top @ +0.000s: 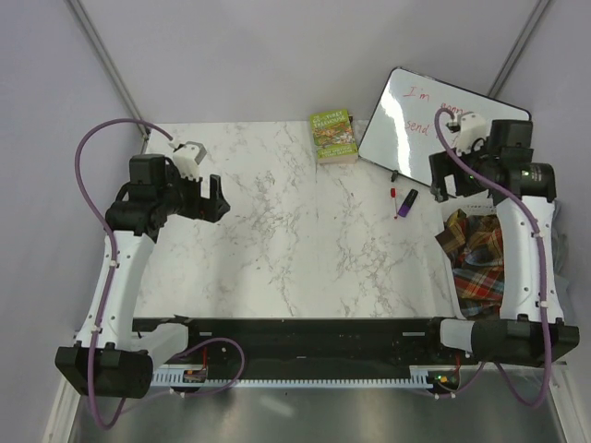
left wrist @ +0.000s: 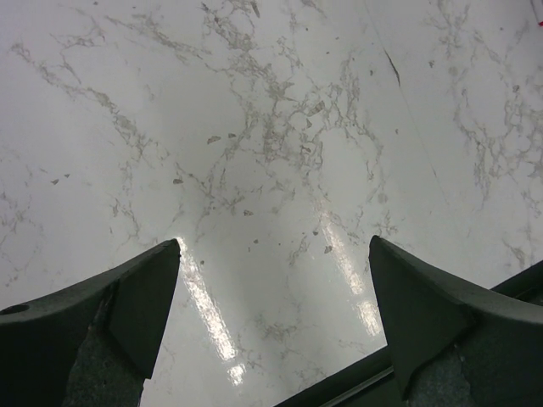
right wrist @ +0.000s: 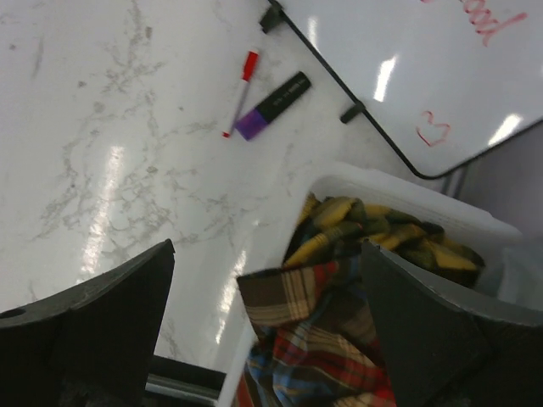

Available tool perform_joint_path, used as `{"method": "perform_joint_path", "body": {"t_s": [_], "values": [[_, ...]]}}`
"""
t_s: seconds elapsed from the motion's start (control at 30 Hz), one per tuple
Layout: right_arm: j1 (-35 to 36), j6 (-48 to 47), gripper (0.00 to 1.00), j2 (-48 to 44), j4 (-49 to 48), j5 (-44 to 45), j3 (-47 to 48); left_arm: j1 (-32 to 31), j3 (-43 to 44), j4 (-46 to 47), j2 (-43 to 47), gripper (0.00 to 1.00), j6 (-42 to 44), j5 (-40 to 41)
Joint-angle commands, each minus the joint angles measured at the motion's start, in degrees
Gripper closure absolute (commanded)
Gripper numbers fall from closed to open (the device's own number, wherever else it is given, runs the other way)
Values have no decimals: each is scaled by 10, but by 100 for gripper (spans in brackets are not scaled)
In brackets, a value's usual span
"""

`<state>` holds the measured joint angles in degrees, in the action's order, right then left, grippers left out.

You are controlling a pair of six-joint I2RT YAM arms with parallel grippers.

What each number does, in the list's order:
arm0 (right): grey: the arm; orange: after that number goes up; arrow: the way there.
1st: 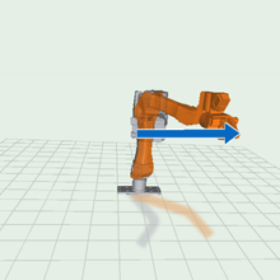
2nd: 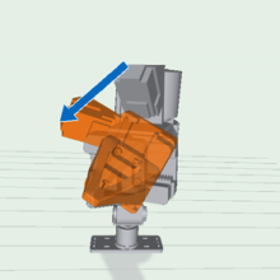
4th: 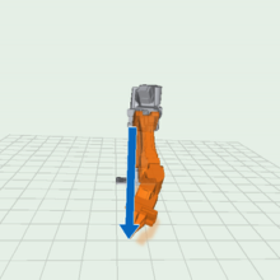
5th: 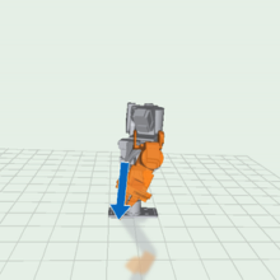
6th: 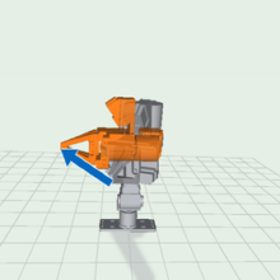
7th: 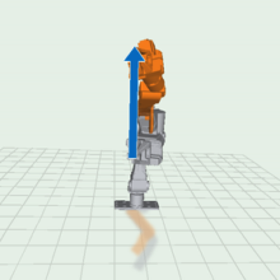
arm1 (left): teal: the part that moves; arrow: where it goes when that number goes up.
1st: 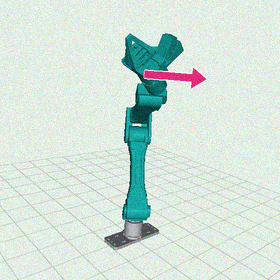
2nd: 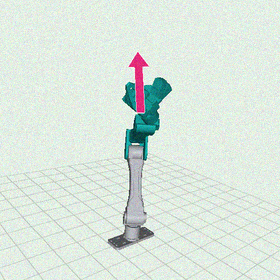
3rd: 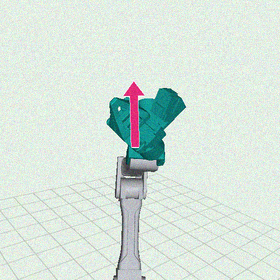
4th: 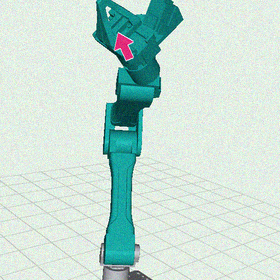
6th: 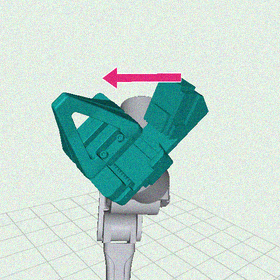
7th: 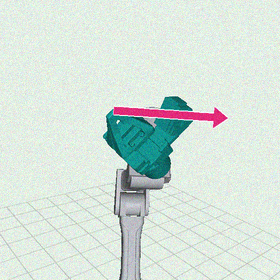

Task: Fold and stack the long sleeve shirts
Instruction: Grab the shirt from the pile

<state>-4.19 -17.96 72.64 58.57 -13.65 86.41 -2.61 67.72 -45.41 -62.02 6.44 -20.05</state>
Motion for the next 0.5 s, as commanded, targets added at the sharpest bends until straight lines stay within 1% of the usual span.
{"method": "perform_joint_path", "body": {"t_s": [0.0,0.03,0.07,0.1,0.17,0.2,0.27,0.3,0.4,0.47], "values": [[-79,-108,2,6,138,15,73,1,33,-10,-6,1,-4,-83],[-115,-125,2,6,151,22,82,1,38,-11,-8,1,-5,-91],[-134,-139,2,6,173,44,84,1,41,-14,-14,1,-7,-101],[-175,-174,2,6,182,50,85,1,43,-15,-18,1,-10,-103],[-218,-210,2,9,204,63,80,1,50,-20,-25,1,-12,-102],[-259,-249,2,18,210,71,74,1,51,-20,-27,1,-12,-101],[-305,-279,2,28,212,72,53,1,57,-21,-29,1,-11,-104],[-343,-291,2,39,212,70,46,1,60,-22,-32,1,-11,-105],[-383,-324,2,49,209,58,9,1,65,-21,-37,1,-14,-106],[-384,-328,2,49,199,41,-29,1,64,-21,-40,1,-16,-106]]}}
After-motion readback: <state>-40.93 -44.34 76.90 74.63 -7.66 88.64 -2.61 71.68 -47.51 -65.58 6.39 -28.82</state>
